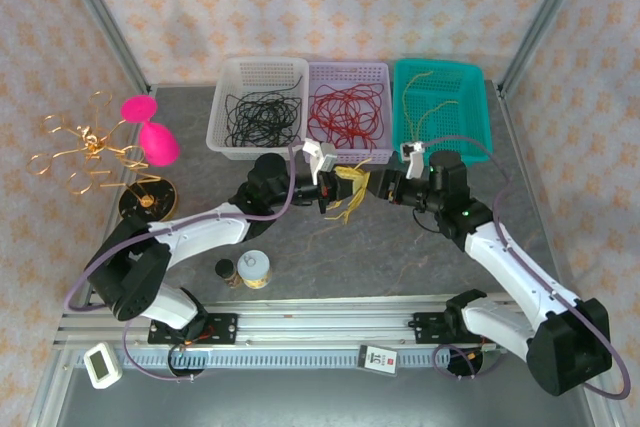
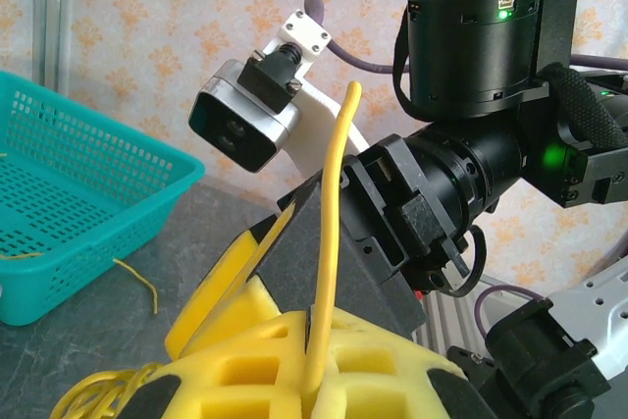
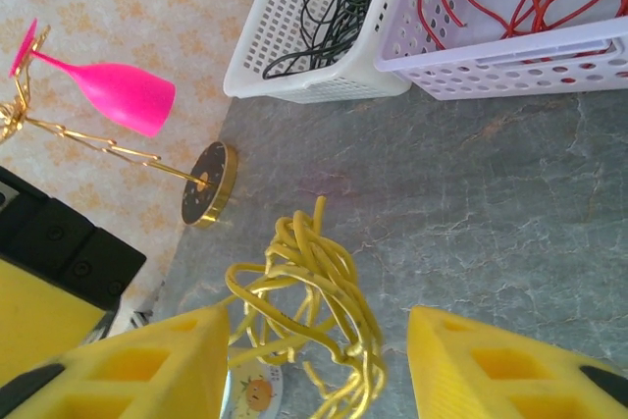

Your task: Untangle the cables

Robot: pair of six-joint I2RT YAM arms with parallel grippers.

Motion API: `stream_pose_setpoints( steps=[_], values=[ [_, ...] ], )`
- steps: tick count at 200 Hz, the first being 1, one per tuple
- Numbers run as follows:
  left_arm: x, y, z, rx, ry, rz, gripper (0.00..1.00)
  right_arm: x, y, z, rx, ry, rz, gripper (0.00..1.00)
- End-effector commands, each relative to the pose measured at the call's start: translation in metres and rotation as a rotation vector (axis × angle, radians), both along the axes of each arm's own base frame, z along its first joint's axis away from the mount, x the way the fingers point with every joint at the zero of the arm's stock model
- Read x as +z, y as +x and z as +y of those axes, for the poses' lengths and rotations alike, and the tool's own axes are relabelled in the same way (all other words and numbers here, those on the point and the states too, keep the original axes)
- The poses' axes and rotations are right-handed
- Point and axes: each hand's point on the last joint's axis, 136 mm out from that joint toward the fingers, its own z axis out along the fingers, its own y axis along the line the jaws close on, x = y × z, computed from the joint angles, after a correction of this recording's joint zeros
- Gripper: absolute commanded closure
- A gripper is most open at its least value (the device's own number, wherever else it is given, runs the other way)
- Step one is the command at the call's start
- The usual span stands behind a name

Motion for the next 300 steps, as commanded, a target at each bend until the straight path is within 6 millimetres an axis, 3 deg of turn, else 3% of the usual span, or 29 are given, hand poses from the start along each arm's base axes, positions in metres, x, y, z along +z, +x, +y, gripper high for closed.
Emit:
stream_pose_setpoints(
  steps=[1, 54, 93, 114, 141, 167, 198, 250, 300],
  values=[
    [0.03, -0.005, 0.001, 0.005, -0.026, -0.08, 1.0, -0.007, -0.014, -0.003, 0.042, -0.047, -0.053, 0.48],
    [0.04, -0.008, -0.001, -0.007, -0.045, -0.088, 1.0, 0.0, -0.035, 0.024, 0.124, 0.15, -0.126, 0.37],
    [0.045, -0.011, -0.002, -0.012, -0.05, -0.087, 1.0, 0.002, -0.029, 0.037, 0.13, 0.24, -0.142, 0.38],
    [0.048, -0.013, -0.003, -0.013, -0.05, -0.089, 1.0, -0.004, -0.016, 0.036, 0.072, 0.244, -0.127, 0.44],
    [0.057, -0.013, 0.001, 0.011, -0.053, -0.103, 1.0, -0.035, -0.008, 0.029, 0.013, 0.181, -0.109, 0.6],
    [0.089, -0.009, 0.014, 0.093, -0.097, -0.14, 1.0, -0.078, -0.005, 0.013, -0.057, 0.09, -0.075, 0.84],
    [0.12, -0.012, 0.023, 0.128, -0.127, -0.166, 1.0, -0.107, -0.004, 0.007, -0.087, 0.031, -0.017, 1.0],
    [0.175, -0.022, 0.042, 0.184, -0.144, -0.231, 1.0, -0.168, -0.001, -0.017, -0.181, -0.09, 0.176, 1.0],
    [0.224, -0.031, 0.066, 0.267, -0.144, -0.317, 1.0, -0.196, 0.0, -0.036, -0.272, -0.136, 0.279, 1.0]
  ],
)
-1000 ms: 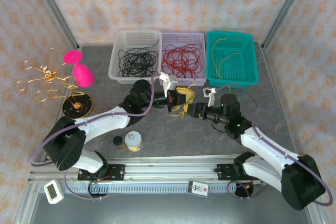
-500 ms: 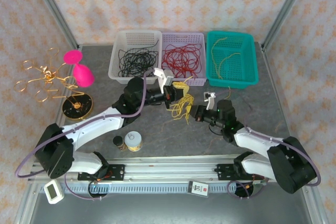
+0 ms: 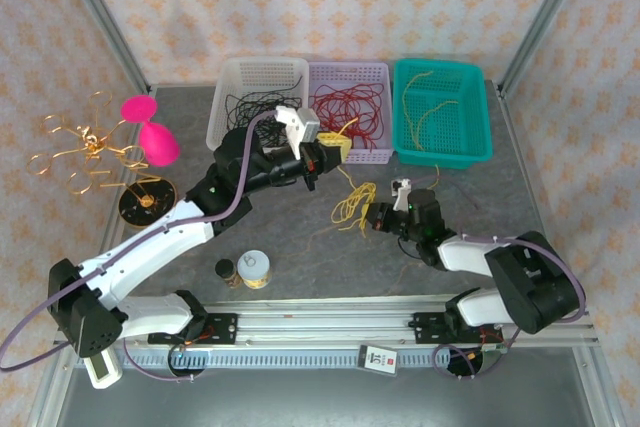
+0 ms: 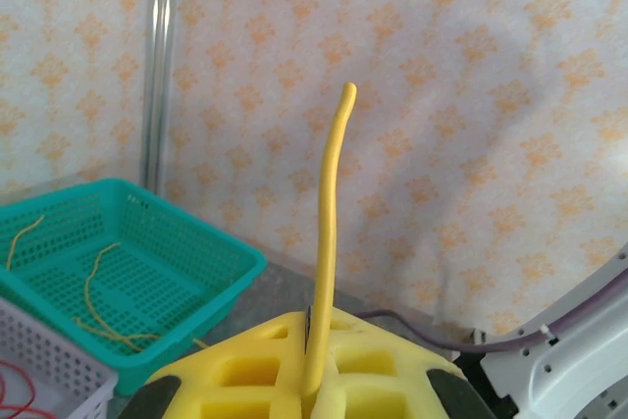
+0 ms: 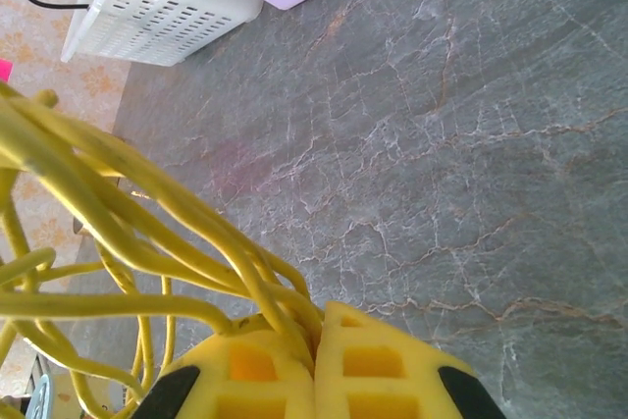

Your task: Untangle the cables

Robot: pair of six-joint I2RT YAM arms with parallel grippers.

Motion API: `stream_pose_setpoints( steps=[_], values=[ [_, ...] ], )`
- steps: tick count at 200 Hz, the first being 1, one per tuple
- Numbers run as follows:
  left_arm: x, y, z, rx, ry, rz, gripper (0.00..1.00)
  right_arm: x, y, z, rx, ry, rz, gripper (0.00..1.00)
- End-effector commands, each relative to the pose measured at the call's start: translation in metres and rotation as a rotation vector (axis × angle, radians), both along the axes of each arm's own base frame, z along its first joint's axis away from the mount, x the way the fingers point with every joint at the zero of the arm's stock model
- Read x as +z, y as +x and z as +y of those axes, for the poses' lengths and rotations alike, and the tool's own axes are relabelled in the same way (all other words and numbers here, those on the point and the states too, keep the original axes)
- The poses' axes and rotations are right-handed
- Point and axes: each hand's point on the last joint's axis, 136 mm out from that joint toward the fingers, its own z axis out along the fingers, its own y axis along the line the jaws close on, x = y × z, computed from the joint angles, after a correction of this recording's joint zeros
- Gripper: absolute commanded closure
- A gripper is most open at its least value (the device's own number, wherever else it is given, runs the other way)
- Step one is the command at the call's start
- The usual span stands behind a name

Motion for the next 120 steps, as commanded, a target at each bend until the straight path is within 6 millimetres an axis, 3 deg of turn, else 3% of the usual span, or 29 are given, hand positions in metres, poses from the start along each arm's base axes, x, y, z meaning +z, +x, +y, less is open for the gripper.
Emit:
stream_pose_setpoints(
  steps=[1, 67, 120],
  values=[
    [0.097, -0.026, 0.03, 0.057, -0.129, -0.228, 1.0, -0.05, -0.006, -0.034, -0.138, -0.118, 0.172, 1.0],
    [0.157, -0.031, 0.078, 0.274, -0.102, -0.34, 1.0, -0.086, -0.011, -0.063, -0.268, -0.099, 0.327, 1.0],
    [0.2, -0.026, 0.121, 0.469, -0.095, -0.422, 1.0, -0.091, -0.008, -0.079, -0.347, -0.09, 0.343, 1.0]
  ],
)
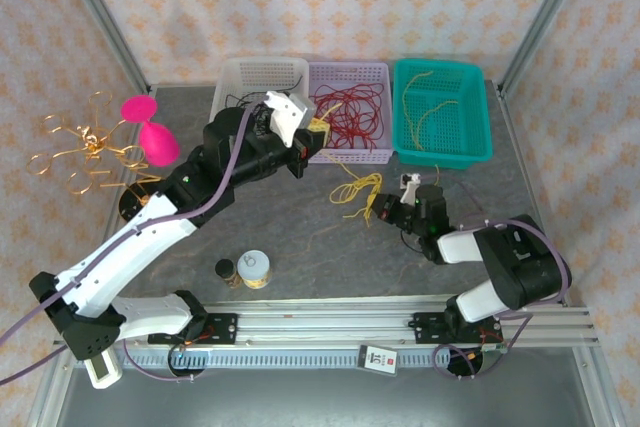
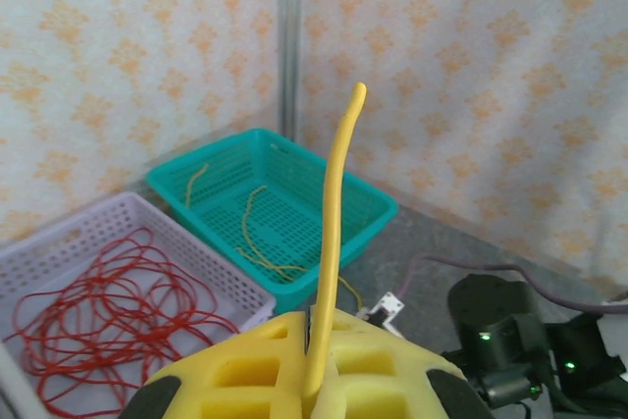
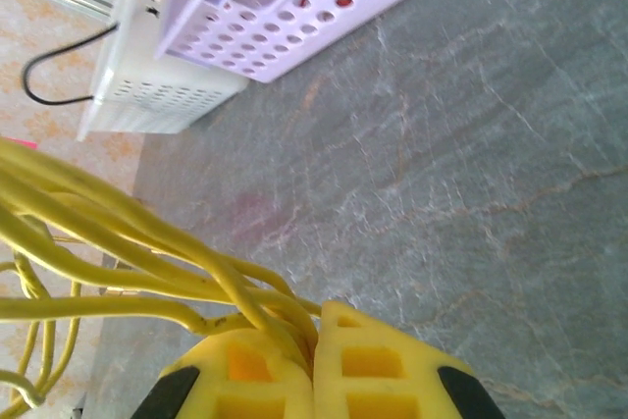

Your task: Untangle the cables

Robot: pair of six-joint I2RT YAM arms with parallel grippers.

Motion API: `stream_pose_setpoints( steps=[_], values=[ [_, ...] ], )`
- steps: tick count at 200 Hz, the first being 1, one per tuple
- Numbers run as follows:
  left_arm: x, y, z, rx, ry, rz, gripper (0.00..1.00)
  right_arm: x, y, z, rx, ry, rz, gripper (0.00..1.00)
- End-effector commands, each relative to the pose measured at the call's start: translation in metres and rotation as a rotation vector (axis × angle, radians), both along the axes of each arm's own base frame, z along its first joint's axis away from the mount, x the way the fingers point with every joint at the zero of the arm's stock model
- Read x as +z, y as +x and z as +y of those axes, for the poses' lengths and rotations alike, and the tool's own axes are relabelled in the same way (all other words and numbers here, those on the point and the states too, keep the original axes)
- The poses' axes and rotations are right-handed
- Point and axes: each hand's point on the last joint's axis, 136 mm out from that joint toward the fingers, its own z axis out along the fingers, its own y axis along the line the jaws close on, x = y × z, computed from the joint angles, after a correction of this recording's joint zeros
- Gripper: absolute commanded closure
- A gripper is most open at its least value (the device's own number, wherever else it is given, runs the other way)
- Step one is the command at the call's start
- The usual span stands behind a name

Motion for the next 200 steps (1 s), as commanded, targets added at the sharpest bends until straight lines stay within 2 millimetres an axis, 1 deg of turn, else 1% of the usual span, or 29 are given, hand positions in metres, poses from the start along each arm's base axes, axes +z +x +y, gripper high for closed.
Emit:
stream_pose_setpoints(
  steps=[1, 22, 37, 63, 88, 98, 108, 117, 125, 142, 154, 164, 174, 175, 178, 189, 200],
  values=[
    [0.177, -0.047, 0.076, 0.148, -0.285, -0.445, 1.0, -0.089, -0.036, -0.061, -0.237, -0.166, 0.351, 1.0],
    [0.19, -0.045, 0.093, 0.235, -0.271, -0.489, 1.0, -0.088, -0.036, -0.068, -0.271, -0.152, 0.356, 1.0],
    [0.193, -0.039, 0.108, 0.321, -0.256, -0.499, 1.0, -0.086, -0.036, -0.073, -0.291, -0.114, 0.361, 1.0],
    [0.194, -0.036, 0.125, 0.4, -0.252, -0.509, 1.0, -0.087, -0.039, -0.084, -0.331, -0.058, 0.383, 1.0],
    [0.191, -0.032, 0.136, 0.455, -0.245, -0.503, 1.0, -0.085, -0.041, -0.086, -0.332, -0.032, 0.393, 1.0],
    [0.188, -0.03, 0.138, 0.468, -0.244, -0.498, 1.0, -0.081, -0.04, -0.084, -0.311, -0.04, 0.382, 1.0],
    [0.183, -0.03, 0.13, 0.429, -0.249, -0.488, 1.0, -0.074, -0.038, -0.082, -0.284, -0.058, 0.351, 1.0],
    [0.176, -0.028, 0.118, 0.375, -0.248, -0.468, 1.0, -0.067, -0.036, -0.08, -0.257, -0.087, 0.315, 1.0],
    [0.168, -0.025, 0.107, 0.328, -0.249, -0.438, 1.0, -0.055, -0.034, -0.072, -0.2, -0.126, 0.264, 1.0],
    [0.149, -0.023, 0.078, 0.19, -0.253, -0.39, 1.0, -0.035, -0.034, -0.05, -0.1, -0.189, 0.201, 0.86],
    [0.134, -0.027, 0.054, 0.056, -0.265, -0.358, 1.0, -0.025, -0.037, -0.037, -0.049, -0.25, 0.181, 0.72],
    [0.121, -0.029, 0.038, -0.031, -0.281, -0.315, 1.0, -0.018, -0.04, -0.028, -0.02, -0.296, 0.162, 0.64],
    [0.109, -0.032, 0.025, -0.103, -0.297, -0.281, 1.0, -0.018, -0.043, -0.026, -0.007, -0.335, 0.174, 0.6],
    [0.108, -0.033, 0.024, -0.111, -0.3, -0.279, 1.0, -0.014, -0.042, -0.025, -0.009, -0.331, 0.162, 0.59],
    [0.104, -0.035, 0.021, -0.132, -0.304, -0.269, 1.0, -0.01, -0.042, -0.025, -0.007, -0.331, 0.151, 0.59],
    [0.091, -0.041, 0.012, -0.198, -0.323, -0.24, 1.0, -0.005, -0.043, -0.022, 0.014, -0.335, 0.129, 0.56],
    [0.08, -0.047, 0.007, -0.242, -0.339, -0.214, 1.0, 0.003, -0.044, -0.019, 0.041, -0.338, 0.106, 0.54]
  ],
)
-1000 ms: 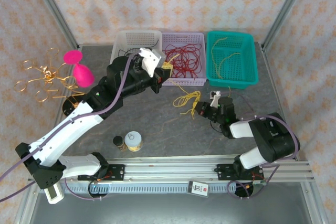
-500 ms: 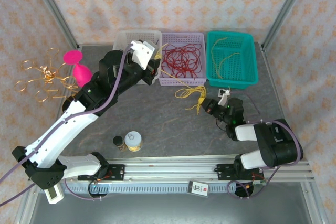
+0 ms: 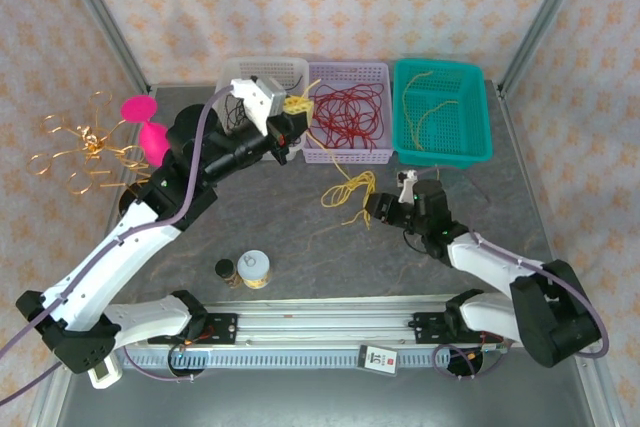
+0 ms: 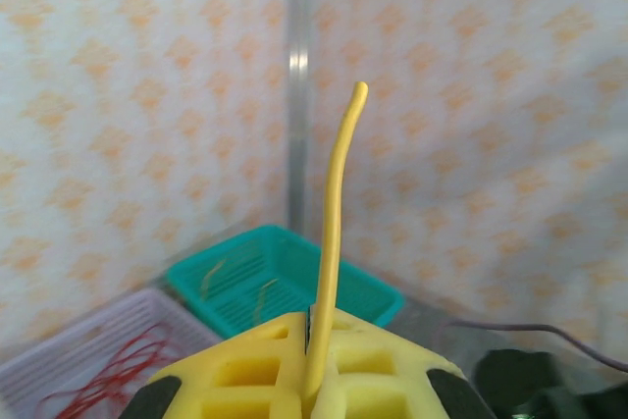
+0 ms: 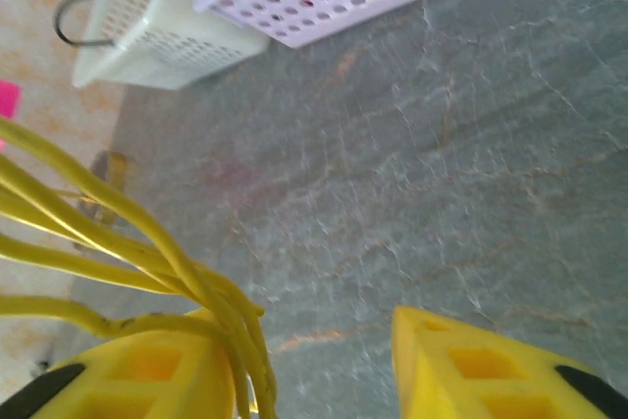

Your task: Untangle the cables

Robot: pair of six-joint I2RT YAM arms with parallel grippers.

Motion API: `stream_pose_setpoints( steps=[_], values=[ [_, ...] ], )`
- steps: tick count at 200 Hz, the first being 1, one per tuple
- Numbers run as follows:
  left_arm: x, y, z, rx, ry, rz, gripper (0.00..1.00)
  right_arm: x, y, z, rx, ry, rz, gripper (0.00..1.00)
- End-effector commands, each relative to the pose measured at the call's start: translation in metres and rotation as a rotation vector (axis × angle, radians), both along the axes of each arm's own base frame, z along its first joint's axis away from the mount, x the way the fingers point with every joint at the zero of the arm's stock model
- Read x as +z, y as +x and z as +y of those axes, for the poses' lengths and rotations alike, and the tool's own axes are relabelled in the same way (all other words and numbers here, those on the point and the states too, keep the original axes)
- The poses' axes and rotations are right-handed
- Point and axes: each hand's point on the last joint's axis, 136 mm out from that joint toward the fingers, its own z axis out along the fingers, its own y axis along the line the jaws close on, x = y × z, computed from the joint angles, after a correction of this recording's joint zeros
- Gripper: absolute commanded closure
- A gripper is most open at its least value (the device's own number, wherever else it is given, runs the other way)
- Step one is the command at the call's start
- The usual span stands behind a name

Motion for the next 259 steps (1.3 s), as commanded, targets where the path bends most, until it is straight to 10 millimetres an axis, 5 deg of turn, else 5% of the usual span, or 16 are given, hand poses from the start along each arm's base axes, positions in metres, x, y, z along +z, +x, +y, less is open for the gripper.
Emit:
stream_pose_setpoints(
  steps=[1, 46, 106, 138, 170, 196, 219, 259],
  values=[
    [0.03, -0.035, -0.009, -0.194, -0.157, -0.089, 1.0, -0.031, -0.017, -0.025, -0.034, -0.184, 0.104, 0.54],
    [-0.008, -0.036, -0.015, -0.221, -0.127, 0.012, 1.0, 0.033, -0.037, 0.014, 0.273, -0.091, -0.038, 0.4],
    [-0.017, -0.03, -0.019, -0.218, -0.149, 0.052, 1.0, 0.128, -0.056, 0.07, 0.387, -0.056, -0.512, 0.36],
    [-0.016, -0.03, -0.021, -0.219, -0.167, 0.064, 1.0, 0.166, -0.037, 0.095, 0.331, -0.059, -0.801, 0.36],
    [-0.008, -0.033, -0.021, -0.22, -0.173, 0.067, 1.0, 0.184, -0.005, 0.106, 0.214, -0.044, -0.877, 0.38],
    [0.004, -0.034, -0.018, -0.202, -0.192, 0.044, 1.0, 0.159, 0.028, 0.097, 0.036, -0.056, -0.798, 0.51],
    [0.039, -0.031, -0.006, -0.136, -0.249, -0.022, 1.0, 0.096, 0.053, 0.085, -0.089, -0.157, -0.647, 0.69],
    [0.134, -0.031, 0.036, 0.08, -0.255, -0.223, 1.0, 0.007, 0.04, 0.052, -0.17, -0.229, -0.434, 0.78]
  ],
)
